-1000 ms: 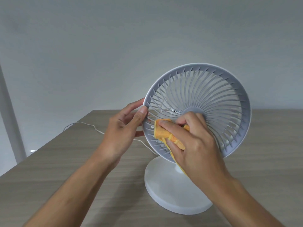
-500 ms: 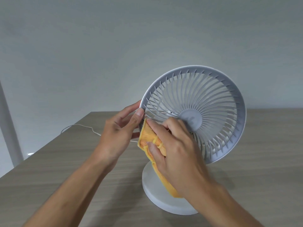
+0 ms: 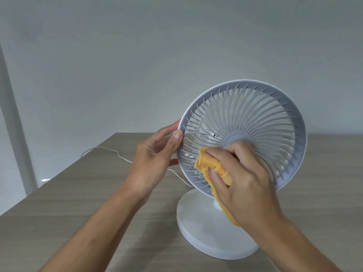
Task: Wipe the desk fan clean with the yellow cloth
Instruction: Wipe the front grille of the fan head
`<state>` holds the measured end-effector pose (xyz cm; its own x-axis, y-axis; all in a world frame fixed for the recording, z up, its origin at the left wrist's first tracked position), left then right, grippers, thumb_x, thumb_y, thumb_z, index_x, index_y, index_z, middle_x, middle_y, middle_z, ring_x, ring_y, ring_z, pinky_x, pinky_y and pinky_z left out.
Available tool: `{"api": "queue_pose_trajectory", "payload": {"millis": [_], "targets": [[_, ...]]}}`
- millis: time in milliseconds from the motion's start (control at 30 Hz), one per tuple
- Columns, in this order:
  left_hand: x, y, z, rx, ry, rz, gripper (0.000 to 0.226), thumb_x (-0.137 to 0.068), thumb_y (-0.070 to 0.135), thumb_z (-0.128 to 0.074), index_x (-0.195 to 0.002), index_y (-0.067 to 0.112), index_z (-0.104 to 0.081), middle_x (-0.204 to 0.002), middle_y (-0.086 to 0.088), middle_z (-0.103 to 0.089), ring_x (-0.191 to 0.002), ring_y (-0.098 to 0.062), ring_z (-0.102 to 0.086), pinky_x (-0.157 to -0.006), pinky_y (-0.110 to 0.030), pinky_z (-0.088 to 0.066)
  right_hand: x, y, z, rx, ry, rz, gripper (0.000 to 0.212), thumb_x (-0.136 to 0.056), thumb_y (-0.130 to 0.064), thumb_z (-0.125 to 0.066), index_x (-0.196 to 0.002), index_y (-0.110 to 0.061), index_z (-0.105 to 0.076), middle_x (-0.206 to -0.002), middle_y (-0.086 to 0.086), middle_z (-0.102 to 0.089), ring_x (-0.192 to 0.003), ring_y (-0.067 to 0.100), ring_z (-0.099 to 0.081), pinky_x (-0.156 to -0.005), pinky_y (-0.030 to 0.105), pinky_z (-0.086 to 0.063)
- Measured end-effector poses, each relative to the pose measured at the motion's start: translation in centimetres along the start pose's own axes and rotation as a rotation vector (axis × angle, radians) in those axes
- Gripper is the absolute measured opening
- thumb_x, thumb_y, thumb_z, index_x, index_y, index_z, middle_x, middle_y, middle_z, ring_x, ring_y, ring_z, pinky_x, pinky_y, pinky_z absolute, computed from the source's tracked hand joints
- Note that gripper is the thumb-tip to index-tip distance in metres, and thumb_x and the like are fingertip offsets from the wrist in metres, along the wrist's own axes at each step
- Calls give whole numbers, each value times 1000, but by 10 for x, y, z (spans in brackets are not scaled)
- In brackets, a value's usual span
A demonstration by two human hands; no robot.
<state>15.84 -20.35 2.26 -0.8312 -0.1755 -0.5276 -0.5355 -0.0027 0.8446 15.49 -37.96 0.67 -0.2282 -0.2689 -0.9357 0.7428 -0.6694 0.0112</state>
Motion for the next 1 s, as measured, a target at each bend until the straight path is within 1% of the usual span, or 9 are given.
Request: {"api": "queue_pose_trajectory", "payload": {"millis": [100, 300, 467, 633, 733, 833, 900, 933, 1000], "targets": [[0, 1, 1, 29, -13, 25, 31, -92, 28, -57, -120, 21, -68, -97, 1, -77, -87, -10, -71, -67, -25, -56, -1, -9, -10, 9, -44, -2, 41, -78, -6, -70, -118, -7, -67, -94, 7, -56, -87, 22, -57, -82, 30, -47], [-3, -1, 3, 53, -54, 62, 27, -91, 30, -59, -115, 22, -69, -95, -1, -75, -81, -12, -69, -68, -28, -54, -18, -32, -24, -99, -49, -88, 42, -78, -9, -70, -119, -10, -65, -94, 3, -54, -88, 19, -54, -79, 24, -44], [-6, -6, 7, 58, -57, 62, 31, -88, 37, -58, -113, 23, -70, -97, -3, -72, -83, -16, -64, -68, -30, -55, -16, -32, -20, -78, -166, -61, 56, -77, -12, -74, -130, -15, -58, -101, 1, -52, -97, 21, -52, -83, 36, -50], [-3, -5, 0, 22, -34, 4, 37, -89, 40, -53, -121, 27, -66, -106, 0, -74, -90, -14, -69, -67, -27, -57, -1, -23, 2, -46, -215, -39, 43, -73, -10, -75, -115, -15, -65, -99, 1, -53, -92, 21, -52, -81, 36, -50], [5, -6, -6, -8, -30, -14, 41, -89, 47, -52, -127, 34, -61, -115, 2, -71, -102, -14, -68, -77, -33, -57, 20, -14, 20, -9, -194, -11, 37, -76, -9, -69, -112, -15, -66, -96, 2, -57, -87, 22, -57, -78, 35, -50], [22, -18, -10, -65, -2, 12, 59, -82, 70, -51, -127, 33, -58, -120, 5, -69, -110, -15, -66, -93, -44, -54, 58, 0, 43, 0, -135, -17, 27, -83, -16, -62, -109, -17, -68, -94, 0, -60, -85, 17, -60, -77, 27, -51], [40, -33, -14, -130, 11, 48, 73, -70, 84, -47, -126, 38, -56, -121, 19, -66, -115, -4, -62, -99, -37, -50, 86, 10, 52, -13, -167, -102, 23, -85, -23, -57, -106, -26, -67, -94, -7, -58, -79, 9, -60, -70, 24, -52], [51, -41, -16, -162, 15, 65, 72, -70, 86, -43, -125, 41, -55, -118, 29, -64, -116, 4, -58, -99, -29, -47, 98, 17, 54, -25, -206, -154, 21, -85, -27, -55, -104, -30, -65, -94, -9, -56, -75, 8, -58, -66, 25, -52], [75, -60, -19, -269, -26, 117, 57, -81, 74, -38, -127, 44, -49, -115, 43, -58, -114, 19, -51, -98, -13, -41, 112, 35, 54, -13, -260, -268, 15, -86, -34, -54, -99, -33, -61, -92, -13, -54, -76, 7, -56, -68, 24, -48]]}}
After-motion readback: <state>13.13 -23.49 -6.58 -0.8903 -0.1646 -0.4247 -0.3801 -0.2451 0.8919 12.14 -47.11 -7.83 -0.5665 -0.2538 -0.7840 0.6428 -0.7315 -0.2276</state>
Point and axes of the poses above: each hand's wrist, its own x-axis away from the middle knuckle, its own z-axis out of the back of the hand, y = z × x, the point moved 3 cm from there along -x, towards the middle knuckle
